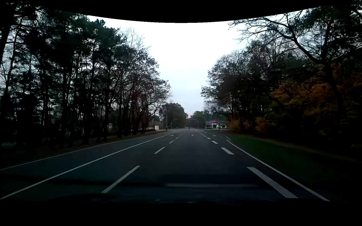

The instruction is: Follow the waypoints while adhering to traffic rules and regulations

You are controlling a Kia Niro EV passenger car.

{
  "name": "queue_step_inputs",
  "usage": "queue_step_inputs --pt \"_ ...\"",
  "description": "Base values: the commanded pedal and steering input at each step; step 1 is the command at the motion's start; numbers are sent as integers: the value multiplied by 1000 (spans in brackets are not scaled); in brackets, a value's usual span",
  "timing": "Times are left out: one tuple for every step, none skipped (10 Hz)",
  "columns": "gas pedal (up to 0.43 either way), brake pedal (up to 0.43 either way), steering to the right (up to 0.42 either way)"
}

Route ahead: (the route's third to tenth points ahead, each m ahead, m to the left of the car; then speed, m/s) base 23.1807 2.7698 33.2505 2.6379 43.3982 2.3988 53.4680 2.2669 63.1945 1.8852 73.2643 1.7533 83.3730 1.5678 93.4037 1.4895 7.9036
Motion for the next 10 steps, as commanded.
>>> queue_step_inputs --pt "0 0 0" --pt "0 0 0" --pt "0 0 0" --pt "0 0 0" --pt "0 0 0" --pt "0 0 0" --pt "0 0 0" --pt "0 0 2" --pt "0 0 3" --pt "0 0 4"
